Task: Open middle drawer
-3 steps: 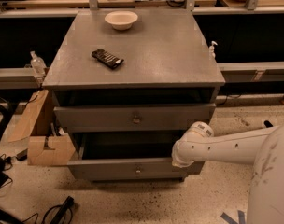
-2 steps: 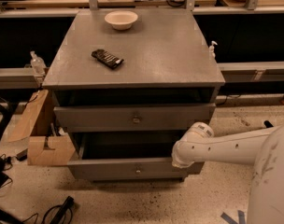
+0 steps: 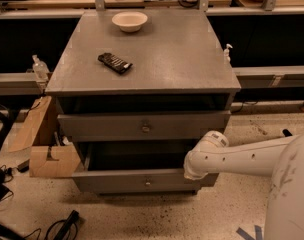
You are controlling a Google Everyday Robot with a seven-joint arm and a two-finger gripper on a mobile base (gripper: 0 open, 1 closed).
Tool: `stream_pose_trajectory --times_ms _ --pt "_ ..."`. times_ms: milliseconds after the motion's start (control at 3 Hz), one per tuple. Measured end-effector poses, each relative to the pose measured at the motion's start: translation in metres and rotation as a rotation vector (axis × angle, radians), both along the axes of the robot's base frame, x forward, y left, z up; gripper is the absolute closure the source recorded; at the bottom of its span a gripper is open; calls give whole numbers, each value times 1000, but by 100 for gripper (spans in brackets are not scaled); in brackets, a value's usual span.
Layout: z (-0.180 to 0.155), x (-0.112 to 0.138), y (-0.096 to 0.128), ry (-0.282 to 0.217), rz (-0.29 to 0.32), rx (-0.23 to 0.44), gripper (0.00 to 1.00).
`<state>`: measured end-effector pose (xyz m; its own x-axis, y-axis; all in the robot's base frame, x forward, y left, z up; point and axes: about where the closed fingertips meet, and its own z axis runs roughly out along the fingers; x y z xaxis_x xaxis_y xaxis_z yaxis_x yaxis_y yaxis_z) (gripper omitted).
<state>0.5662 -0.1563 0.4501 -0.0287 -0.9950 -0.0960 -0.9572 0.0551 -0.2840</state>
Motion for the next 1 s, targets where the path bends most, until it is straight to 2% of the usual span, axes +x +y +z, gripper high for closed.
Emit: stream_pose_trajectory --times_ms 667,1000 --pt "0 -1 0 2 1 0 7" --pt "-1 -1 0 3 1 0 0"
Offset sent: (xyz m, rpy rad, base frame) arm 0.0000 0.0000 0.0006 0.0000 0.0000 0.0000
